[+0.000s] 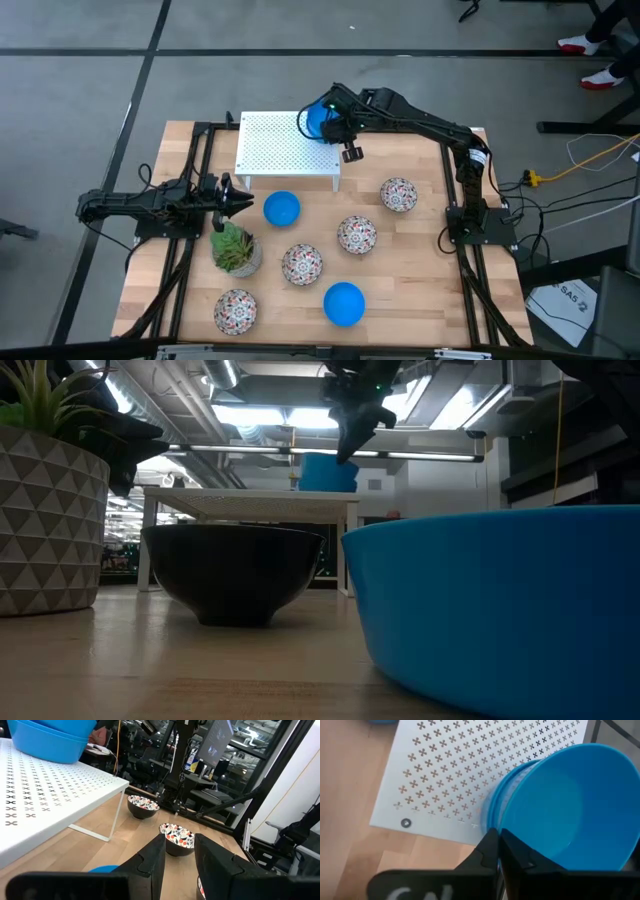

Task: Pick & Place Mini bowls
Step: Stack the blue bowl on the blue bowl on the shelf

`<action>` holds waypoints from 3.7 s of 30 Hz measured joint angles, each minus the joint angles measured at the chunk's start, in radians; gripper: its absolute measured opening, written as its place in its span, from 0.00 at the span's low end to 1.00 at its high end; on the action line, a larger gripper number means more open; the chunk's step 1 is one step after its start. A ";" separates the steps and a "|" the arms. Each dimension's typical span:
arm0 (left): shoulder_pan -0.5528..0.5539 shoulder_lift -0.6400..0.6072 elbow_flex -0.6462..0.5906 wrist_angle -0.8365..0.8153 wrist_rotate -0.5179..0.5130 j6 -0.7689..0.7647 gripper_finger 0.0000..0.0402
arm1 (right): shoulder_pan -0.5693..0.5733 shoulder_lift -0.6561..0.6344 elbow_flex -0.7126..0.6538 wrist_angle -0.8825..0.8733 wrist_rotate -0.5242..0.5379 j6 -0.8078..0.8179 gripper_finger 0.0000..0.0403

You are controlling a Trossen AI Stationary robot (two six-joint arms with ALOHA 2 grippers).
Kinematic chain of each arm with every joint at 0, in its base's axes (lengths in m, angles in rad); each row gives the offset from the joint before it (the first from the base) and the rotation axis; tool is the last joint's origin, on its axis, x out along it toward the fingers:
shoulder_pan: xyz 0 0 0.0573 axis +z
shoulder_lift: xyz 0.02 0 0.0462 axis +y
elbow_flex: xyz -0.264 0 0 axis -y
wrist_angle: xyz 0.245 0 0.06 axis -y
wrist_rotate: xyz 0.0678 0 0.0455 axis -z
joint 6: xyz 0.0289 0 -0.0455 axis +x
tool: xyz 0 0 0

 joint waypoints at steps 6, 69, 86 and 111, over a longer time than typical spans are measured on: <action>0.000 0.000 0.000 0.000 0.000 0.000 0.25 | 0.000 0.000 0.000 0.000 0.000 0.003 0.03; 0.000 0.000 0.000 0.000 0.000 0.000 0.25 | -0.019 0.021 0.001 0.091 -0.127 0.193 0.01; 0.000 0.000 0.000 0.000 0.000 0.000 0.25 | 0.015 0.022 0.020 0.093 -0.140 0.193 0.02; 0.000 0.000 0.000 0.000 0.000 0.000 0.25 | 0.195 0.020 0.151 0.031 -0.142 0.593 0.02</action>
